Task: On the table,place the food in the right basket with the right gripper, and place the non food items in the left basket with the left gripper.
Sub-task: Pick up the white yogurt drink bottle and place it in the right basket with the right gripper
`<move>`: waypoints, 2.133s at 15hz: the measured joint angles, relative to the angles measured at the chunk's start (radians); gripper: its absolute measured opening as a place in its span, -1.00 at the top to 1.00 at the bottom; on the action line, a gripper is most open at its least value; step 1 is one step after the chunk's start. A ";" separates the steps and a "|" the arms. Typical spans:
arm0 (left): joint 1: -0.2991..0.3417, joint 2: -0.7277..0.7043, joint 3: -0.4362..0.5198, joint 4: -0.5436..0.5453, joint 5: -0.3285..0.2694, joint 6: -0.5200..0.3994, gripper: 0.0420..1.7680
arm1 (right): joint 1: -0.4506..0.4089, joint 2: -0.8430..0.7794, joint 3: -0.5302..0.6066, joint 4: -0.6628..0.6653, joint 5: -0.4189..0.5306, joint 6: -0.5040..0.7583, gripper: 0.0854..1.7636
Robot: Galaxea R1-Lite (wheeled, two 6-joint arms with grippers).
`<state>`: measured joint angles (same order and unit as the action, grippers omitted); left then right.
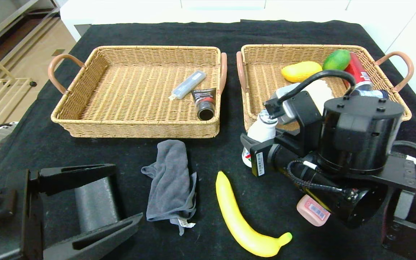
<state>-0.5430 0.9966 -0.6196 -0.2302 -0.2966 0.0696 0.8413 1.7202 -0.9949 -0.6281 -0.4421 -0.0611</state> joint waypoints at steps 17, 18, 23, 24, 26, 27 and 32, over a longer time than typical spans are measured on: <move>0.000 -0.007 0.003 0.002 0.001 0.004 -0.94 | -0.261 0.027 -0.335 0.071 0.035 -0.006 0.04; 0.000 -0.007 0.003 0.002 0.001 0.004 -0.94 | -0.279 0.046 -0.353 0.071 0.039 -0.006 0.04; 0.000 -0.007 0.003 0.002 0.001 0.004 -0.94 | -0.333 0.105 -0.390 0.062 0.058 -0.002 0.04; 0.000 -0.007 0.003 0.002 0.001 0.004 -0.94 | -0.338 0.114 -0.397 0.061 0.059 -0.003 0.04; 0.001 -0.006 0.003 0.002 0.000 0.004 -0.94 | -0.346 0.132 -0.417 0.062 0.060 -0.002 -0.01; 0.001 -0.006 0.003 0.002 0.001 0.004 -0.94 | -0.349 0.137 -0.423 0.062 0.059 -0.002 -0.11; 0.001 -0.006 0.003 0.002 0.001 0.004 -0.94 | -0.350 0.144 -0.424 0.071 0.060 -0.002 -0.51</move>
<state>-0.5415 0.9904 -0.6166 -0.2285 -0.2953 0.0734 0.4915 1.8643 -1.4191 -0.5570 -0.3823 -0.0634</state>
